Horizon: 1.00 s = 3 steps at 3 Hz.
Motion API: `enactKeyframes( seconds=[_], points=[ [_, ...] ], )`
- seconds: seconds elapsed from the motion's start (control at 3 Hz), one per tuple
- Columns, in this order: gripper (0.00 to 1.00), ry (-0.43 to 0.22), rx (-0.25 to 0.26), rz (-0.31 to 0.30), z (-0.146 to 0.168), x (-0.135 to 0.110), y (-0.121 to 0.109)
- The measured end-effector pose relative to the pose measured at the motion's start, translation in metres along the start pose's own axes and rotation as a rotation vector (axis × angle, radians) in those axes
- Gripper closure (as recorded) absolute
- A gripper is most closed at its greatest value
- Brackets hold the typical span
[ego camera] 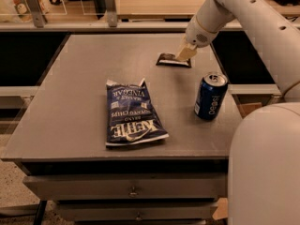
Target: Pick rxbar chocolate
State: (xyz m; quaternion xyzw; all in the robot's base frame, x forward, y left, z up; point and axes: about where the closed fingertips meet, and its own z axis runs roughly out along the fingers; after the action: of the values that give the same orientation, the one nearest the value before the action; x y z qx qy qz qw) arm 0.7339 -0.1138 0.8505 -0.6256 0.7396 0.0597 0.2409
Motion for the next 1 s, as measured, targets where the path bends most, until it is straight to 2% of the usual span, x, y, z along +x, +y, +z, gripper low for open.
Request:
enactKeyframes(
  seconds=[0.33,0.67,1.0],
  points=[
    [1.00,-0.064,0.020,-0.023,-0.027,-0.009,0.006],
    [1.00,-0.071,0.025,-0.039,-0.039,-0.014,0.011],
    [0.83,-0.025,0.036,-0.043,-0.039,-0.017,0.008]
  ],
)
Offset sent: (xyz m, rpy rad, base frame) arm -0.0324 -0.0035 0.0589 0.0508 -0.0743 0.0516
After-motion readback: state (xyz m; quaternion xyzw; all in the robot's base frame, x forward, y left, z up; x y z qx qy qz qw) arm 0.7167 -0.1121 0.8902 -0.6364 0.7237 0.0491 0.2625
